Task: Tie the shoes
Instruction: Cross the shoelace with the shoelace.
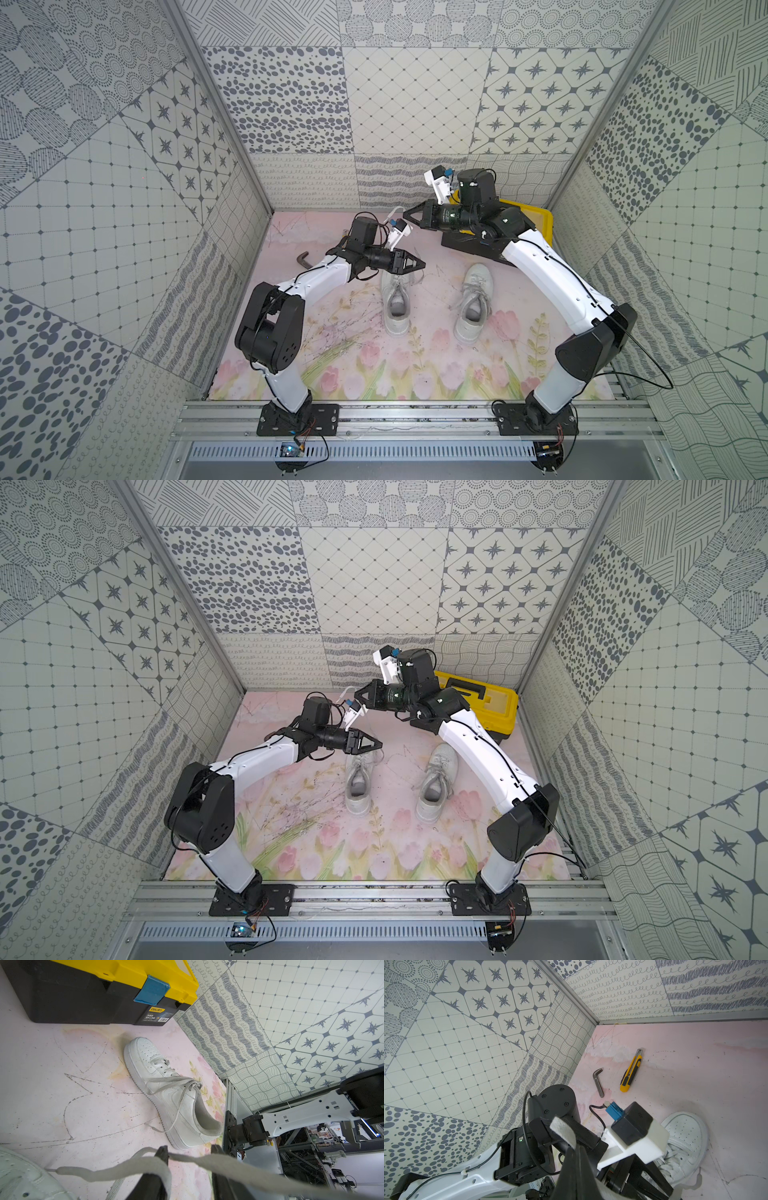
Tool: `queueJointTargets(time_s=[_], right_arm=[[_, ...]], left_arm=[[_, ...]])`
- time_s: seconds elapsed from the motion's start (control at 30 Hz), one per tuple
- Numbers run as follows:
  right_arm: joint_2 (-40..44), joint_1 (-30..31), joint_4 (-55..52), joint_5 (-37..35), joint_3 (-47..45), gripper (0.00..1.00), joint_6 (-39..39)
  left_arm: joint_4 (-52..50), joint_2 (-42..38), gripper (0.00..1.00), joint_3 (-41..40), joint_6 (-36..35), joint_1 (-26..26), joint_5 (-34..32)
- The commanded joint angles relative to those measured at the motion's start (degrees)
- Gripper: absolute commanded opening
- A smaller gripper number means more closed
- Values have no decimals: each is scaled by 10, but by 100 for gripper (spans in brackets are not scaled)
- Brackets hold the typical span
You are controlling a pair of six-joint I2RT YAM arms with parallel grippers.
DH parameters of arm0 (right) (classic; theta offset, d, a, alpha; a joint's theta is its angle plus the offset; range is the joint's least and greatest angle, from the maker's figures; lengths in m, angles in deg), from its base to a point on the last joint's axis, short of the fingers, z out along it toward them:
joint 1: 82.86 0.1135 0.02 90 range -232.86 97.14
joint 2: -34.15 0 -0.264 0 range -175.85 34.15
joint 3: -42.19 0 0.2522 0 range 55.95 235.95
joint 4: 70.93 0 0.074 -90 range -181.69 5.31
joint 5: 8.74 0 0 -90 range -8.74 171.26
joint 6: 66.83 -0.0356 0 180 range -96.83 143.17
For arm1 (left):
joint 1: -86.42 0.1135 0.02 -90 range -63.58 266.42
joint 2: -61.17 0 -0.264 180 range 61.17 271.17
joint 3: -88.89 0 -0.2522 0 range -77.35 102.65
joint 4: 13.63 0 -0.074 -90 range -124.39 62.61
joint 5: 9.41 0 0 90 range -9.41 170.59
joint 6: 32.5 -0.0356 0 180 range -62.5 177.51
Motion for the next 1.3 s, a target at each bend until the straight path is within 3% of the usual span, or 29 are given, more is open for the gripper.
queueJointTargets(time_s=[0.0, 0.17, 0.3, 0.63, 0.93, 1.27], right_arm=[[-6, 4, 32, 7, 16, 0, -6], [-6, 4, 35, 8, 11, 0, -10], [-8, 4, 36, 8, 8, 0, -11], [35, -38, 44, 3, -45, 0, 5], [64, -138, 56, -12, -150, 0, 47], [-114, -105, 69, -2, -67, 0, 79]], left_arm=[[32, 1, 39, 0, -25, -6, -9], [64, -8, 39, -18, -37, -9, -27], [75, -9, 34, -20, -38, -10, -31], [74, -21, 0, -35, -49, -9, -37], [90, -54, 0, -75, -45, 0, -22], [104, -65, 0, -92, -28, 14, -3]])
